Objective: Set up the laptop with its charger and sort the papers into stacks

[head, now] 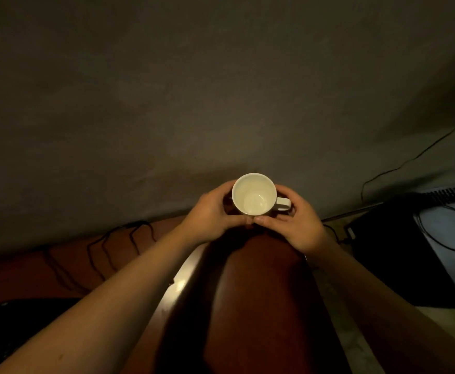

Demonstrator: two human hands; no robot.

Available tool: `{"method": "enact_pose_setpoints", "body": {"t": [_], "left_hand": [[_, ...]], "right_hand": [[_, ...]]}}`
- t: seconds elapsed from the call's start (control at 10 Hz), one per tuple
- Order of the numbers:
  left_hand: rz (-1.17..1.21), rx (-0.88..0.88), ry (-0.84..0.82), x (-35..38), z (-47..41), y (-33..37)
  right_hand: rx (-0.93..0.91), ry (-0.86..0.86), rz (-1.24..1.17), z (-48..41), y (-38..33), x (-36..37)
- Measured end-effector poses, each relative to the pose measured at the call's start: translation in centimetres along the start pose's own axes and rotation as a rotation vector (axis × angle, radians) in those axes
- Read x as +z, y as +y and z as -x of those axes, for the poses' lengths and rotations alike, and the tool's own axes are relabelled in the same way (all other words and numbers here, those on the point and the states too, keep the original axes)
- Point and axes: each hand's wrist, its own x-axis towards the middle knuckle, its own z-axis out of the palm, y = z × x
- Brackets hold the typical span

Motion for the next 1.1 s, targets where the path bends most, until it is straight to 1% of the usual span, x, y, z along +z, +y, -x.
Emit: {"method": "enact_pose_setpoints", "body": {"t": [0.2, 0.4, 0.8, 0.9, 1.0, 1.1], "left_hand": [[-0.059, -0.048, -0.062, 3.3, -2.9, -2.4], [-0.084, -0.083, -0.084, 4.7, -4.6, -3.6], [-0.034, -0.159, -0.140, 5.4, -5.8, -4.6], [-0.090, -0.176, -0.158, 5.3, -5.3, -3.5], [-0.200, -0.185, -0.134, 4.7, -4.8, -2.8], [-0.273, -0.214, -0.118, 3.6, -3.5, -1.4]], "right_hand": [[0.072, 0.019, 0.028, -1.7, 3.4, -2.1], [0.079, 0.032, 0.093, -3.4, 5.4, -2.7], [0.090, 0.006, 0.251, -4.5, 5.5, -3.6], [0.043, -0.020, 0.340, -4.2, 4.6, -3.8], [-0.021, -0.037, 0.475, -3.7, 3.1, -3.8], [-0.050, -0.007, 0.627, -3.0, 1.6, -3.6]]}}
